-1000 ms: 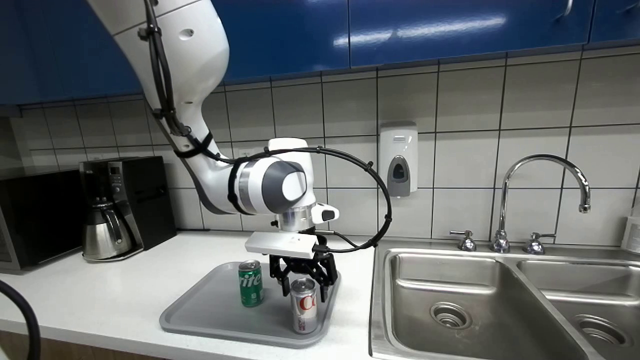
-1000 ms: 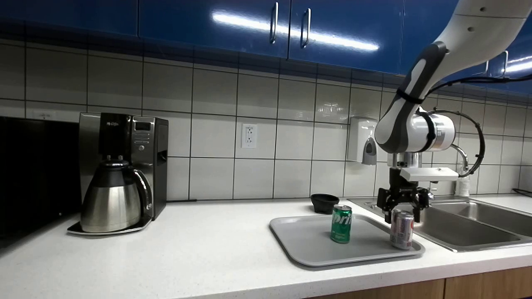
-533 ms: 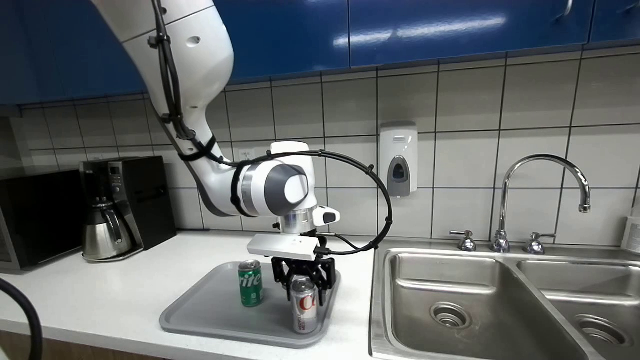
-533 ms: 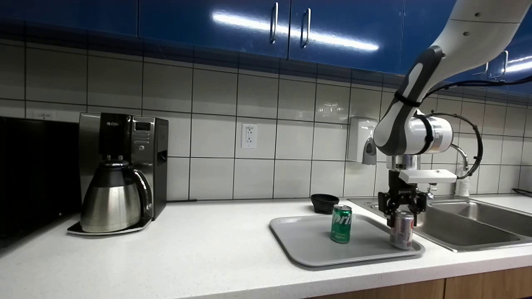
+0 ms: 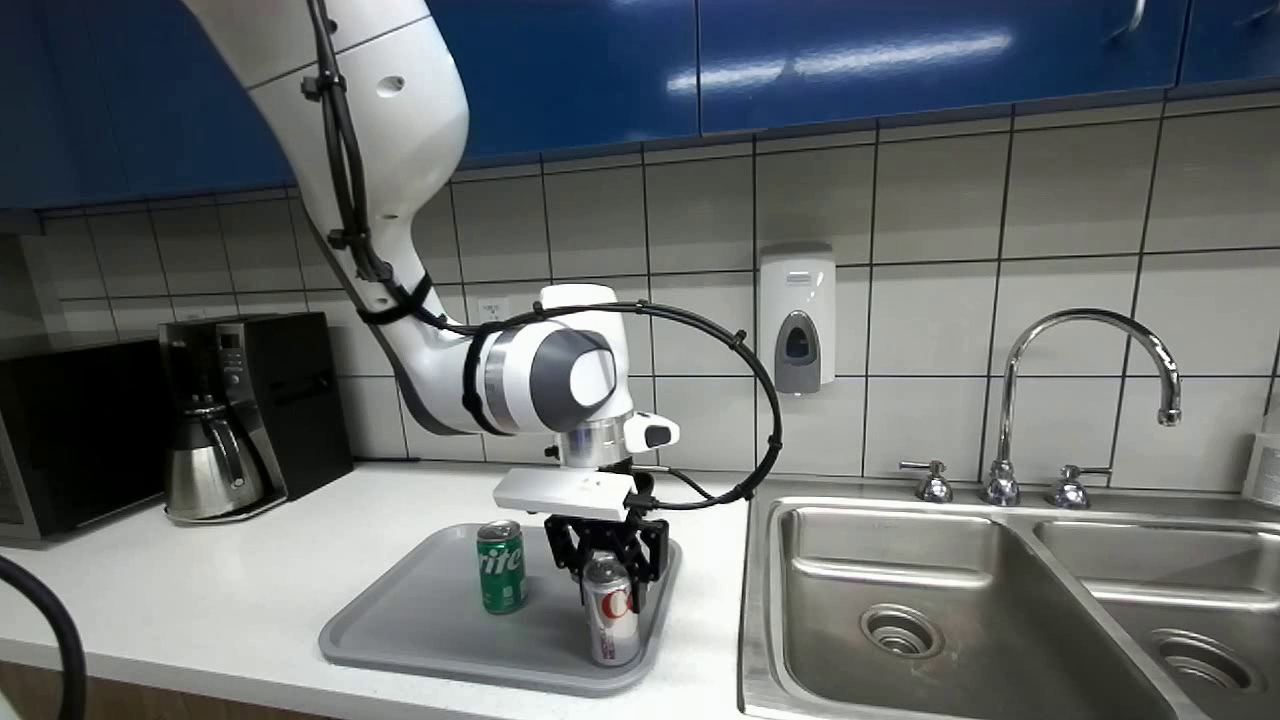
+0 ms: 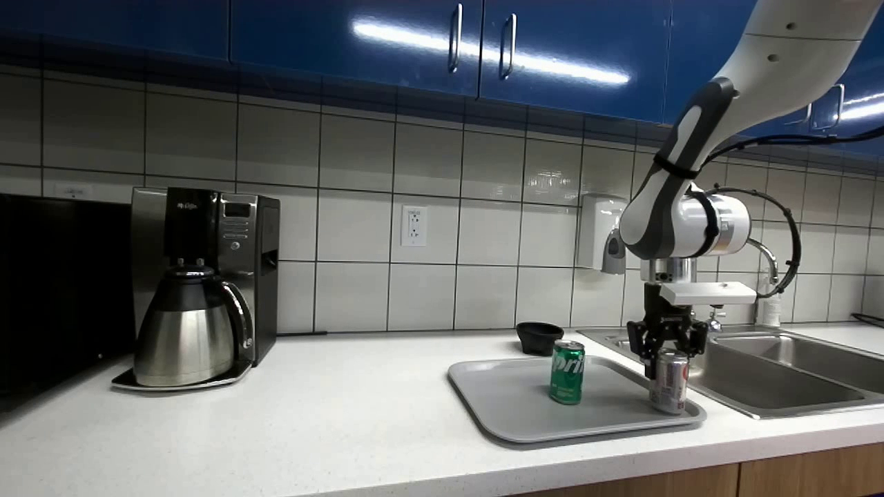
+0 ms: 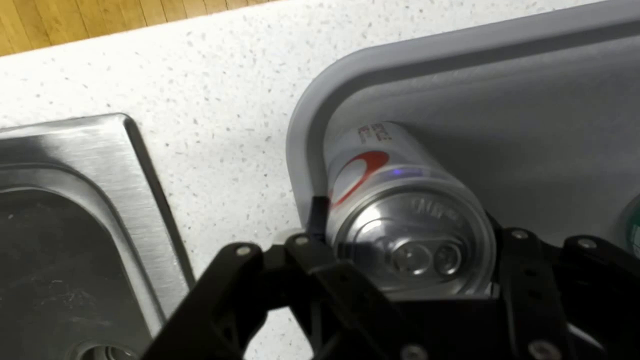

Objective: Pick up the silver coke can and put it on the kitchen counter to the right of the gray tray, pick up the green sprite can and put it on the kitchen counter to the left of the gray tray

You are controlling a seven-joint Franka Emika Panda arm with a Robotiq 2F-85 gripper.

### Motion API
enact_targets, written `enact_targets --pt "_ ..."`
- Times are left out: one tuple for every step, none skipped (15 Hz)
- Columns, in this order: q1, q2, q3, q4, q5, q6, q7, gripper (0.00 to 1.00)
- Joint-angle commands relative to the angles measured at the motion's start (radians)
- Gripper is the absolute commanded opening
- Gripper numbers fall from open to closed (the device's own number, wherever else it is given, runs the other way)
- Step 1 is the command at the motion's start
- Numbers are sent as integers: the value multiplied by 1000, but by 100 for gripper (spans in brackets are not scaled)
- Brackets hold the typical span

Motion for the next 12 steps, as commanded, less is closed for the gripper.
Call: enact_targets --pt "2 -19 10 11 -34 -3 47 38" --pt "3 -23 11 12 -33 -2 47 38" --pt "5 -30 12 13 -32 -2 48 38" --pt "7 -34 13 15 -31 -2 50 38" --pt "9 -39 14 17 -30 -1 52 38" --pt "9 -43 14 19 -27 0 53 38" --pt "8 -48 14 21 -24 0 53 38" --pt "7 -52 13 24 -23 1 55 38" --pt "5 -59 12 25 -21 2 56 38" --pt "3 -64 11 26 -19 4 58 38" --pt "0 -71 10 28 -16 4 60 38" --pt "-3 -75 8 30 -13 5 62 38"
